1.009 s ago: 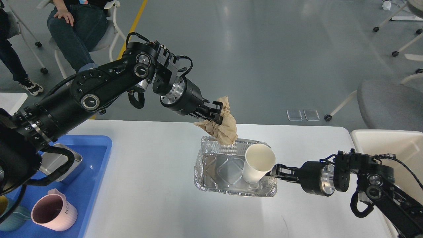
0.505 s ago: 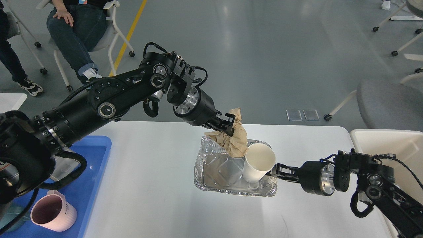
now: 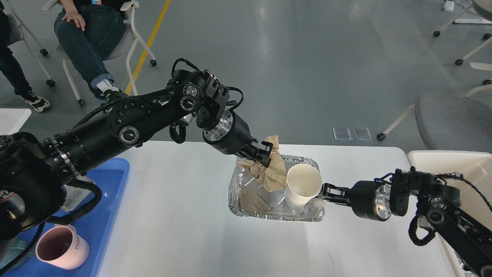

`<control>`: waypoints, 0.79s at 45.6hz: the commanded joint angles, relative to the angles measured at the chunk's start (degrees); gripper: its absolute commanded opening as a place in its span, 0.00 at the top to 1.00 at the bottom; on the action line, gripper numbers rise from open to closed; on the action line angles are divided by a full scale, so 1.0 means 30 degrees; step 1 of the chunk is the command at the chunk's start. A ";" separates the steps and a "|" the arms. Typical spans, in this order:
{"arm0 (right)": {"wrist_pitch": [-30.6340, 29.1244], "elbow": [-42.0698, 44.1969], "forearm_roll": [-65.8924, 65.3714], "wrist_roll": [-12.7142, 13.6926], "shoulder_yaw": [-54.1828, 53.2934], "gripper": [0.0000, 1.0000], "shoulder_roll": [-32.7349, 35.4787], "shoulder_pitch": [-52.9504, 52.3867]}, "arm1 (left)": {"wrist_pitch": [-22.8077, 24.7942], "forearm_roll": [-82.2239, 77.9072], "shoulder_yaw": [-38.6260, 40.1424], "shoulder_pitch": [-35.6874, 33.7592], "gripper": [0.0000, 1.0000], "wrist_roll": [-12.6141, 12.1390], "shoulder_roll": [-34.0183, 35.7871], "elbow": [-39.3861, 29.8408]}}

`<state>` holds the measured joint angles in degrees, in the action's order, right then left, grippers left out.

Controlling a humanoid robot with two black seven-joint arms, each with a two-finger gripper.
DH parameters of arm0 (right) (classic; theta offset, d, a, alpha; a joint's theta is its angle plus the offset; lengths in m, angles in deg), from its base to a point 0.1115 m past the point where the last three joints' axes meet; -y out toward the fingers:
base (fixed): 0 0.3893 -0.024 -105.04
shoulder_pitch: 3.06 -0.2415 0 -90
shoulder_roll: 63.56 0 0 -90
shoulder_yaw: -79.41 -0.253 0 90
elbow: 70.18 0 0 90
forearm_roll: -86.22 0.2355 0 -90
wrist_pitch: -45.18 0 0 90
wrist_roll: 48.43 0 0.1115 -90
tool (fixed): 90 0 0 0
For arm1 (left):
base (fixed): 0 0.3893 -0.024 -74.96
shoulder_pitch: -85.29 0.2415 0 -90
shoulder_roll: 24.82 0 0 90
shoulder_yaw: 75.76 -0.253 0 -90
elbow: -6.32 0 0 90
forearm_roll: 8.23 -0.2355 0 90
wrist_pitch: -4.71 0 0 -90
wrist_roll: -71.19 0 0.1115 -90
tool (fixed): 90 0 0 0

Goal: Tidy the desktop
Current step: 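Lower the paper bag into the foil tray and open the left gripper, then raise the left gripper away from the foil tray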

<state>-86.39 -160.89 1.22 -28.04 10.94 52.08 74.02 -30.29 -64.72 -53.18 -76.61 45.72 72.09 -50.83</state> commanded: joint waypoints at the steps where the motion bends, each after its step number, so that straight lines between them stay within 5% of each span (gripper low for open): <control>1: 0.0000 0.0002 0.0003 0.0000 0.0000 1.00 0.0008 0.0000 | 0.0001 0.0023 0.0000 0.0028 0.73 0.0140 0.0040 0.0005; 14: 0.0000 0.0002 0.0003 0.0000 0.0000 1.00 0.0008 0.0000 | 0.0001 0.0111 0.0322 0.0028 0.15 0.0345 0.0275 0.0064; 36: -0.0029 -0.0056 0.0032 0.0000 0.0000 1.00 0.0038 0.0117 | 0.0001 0.0286 0.1874 0.0232 0.04 0.0053 0.0304 0.1469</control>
<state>-86.39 -160.90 1.29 -28.04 10.94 52.11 74.22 -30.29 -64.20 -49.24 -76.57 45.85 73.24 -48.59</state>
